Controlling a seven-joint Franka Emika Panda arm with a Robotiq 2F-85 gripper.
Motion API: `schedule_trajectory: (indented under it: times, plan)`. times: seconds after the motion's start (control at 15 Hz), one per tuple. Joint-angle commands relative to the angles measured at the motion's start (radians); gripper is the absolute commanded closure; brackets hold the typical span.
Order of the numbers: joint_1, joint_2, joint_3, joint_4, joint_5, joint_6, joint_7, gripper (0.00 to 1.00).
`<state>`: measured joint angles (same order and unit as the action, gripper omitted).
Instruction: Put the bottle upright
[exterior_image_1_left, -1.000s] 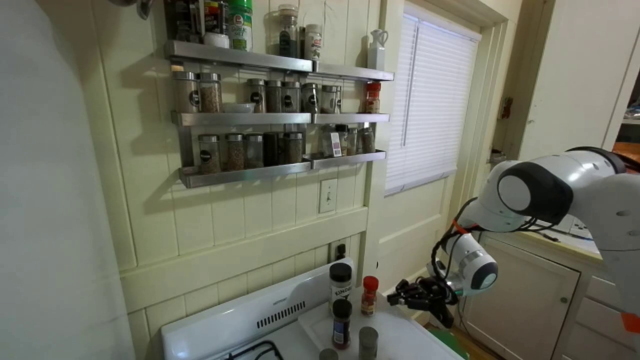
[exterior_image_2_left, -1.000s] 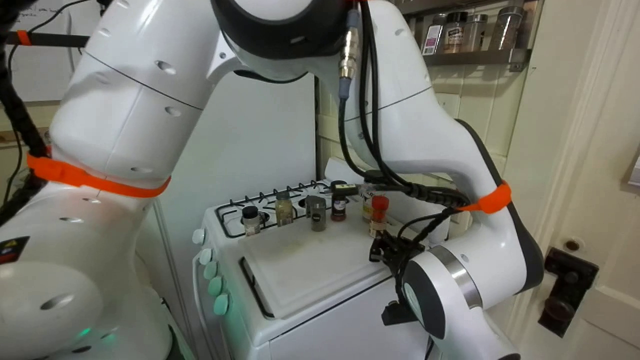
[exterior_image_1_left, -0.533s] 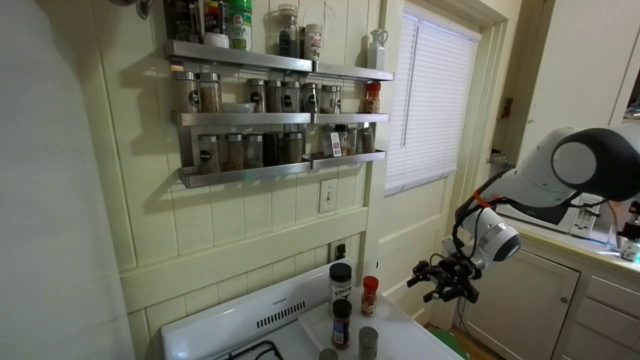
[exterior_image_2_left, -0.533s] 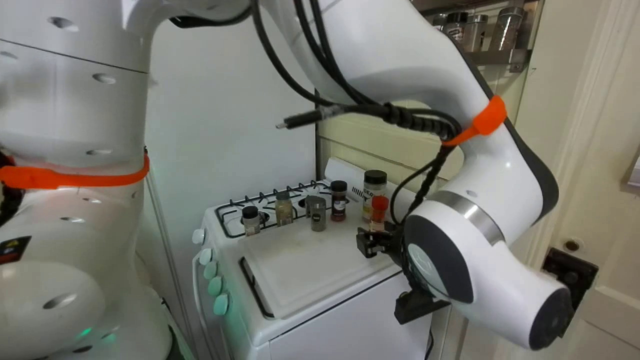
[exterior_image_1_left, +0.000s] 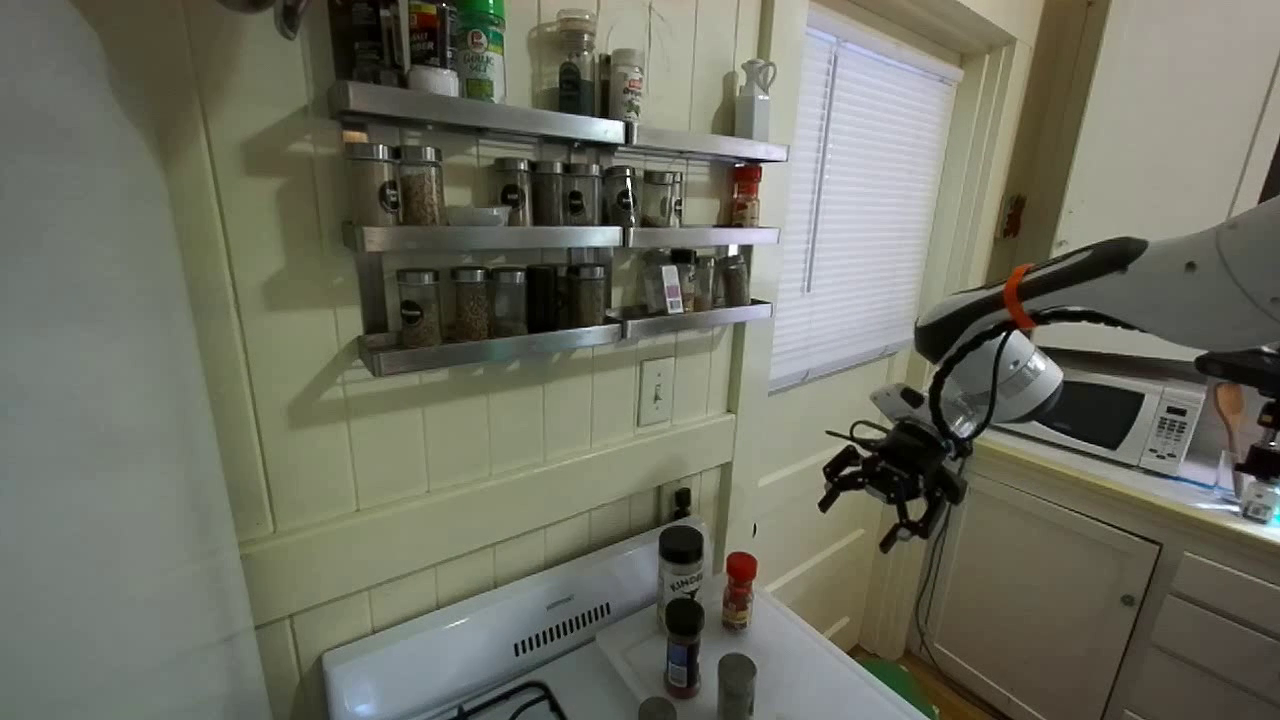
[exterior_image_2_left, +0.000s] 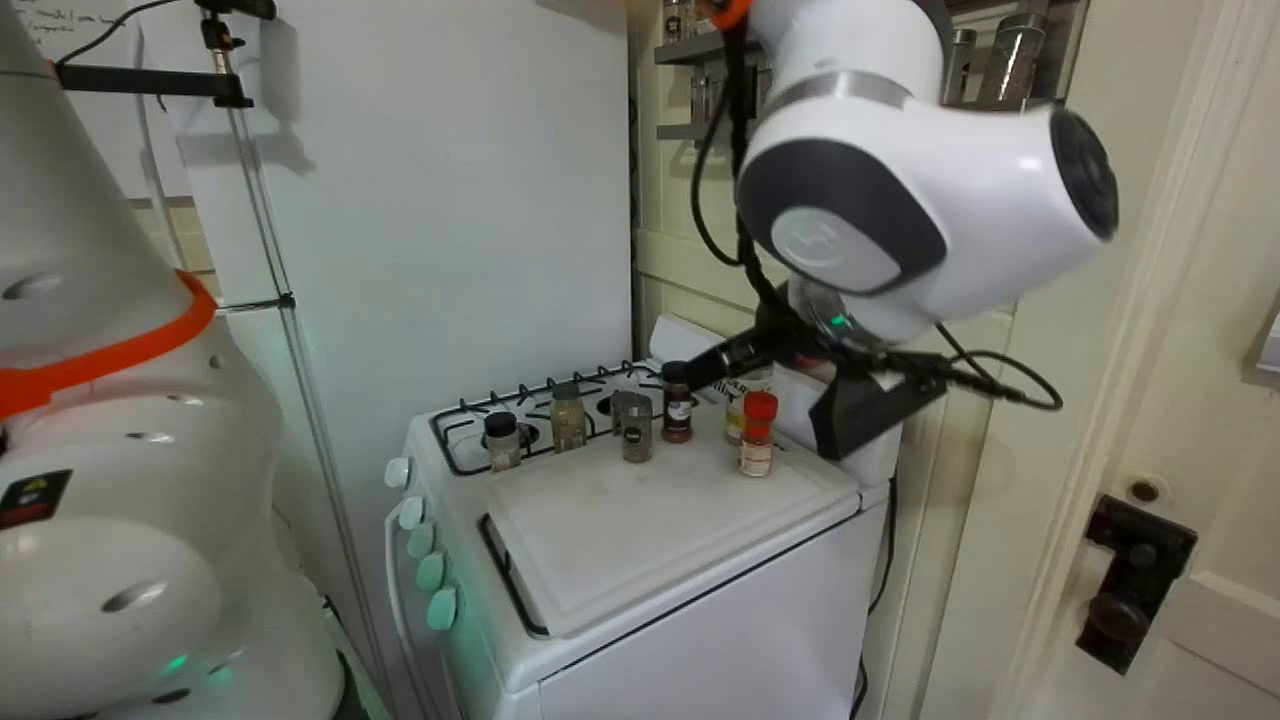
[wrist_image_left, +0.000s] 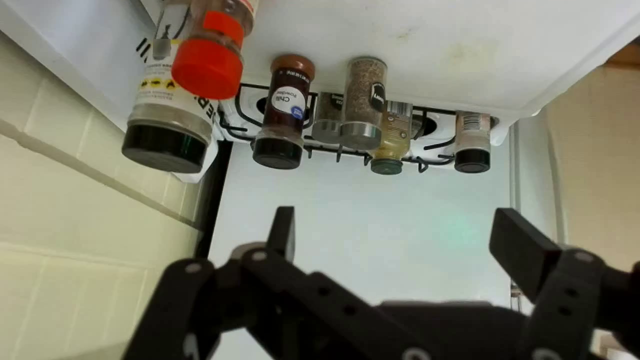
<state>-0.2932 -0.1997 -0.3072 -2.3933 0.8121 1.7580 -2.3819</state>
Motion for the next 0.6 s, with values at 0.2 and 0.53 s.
schedule_trajectory:
  times: [0.2, 0.53]
  plan:
    - [0.07, -0.215, 0.088, 0.003, -0.17, 0.059, 0.272, 0.0]
    - [0.09, -0.237, 0.073, 0.002, -0.178, 0.059, 0.297, 0.0]
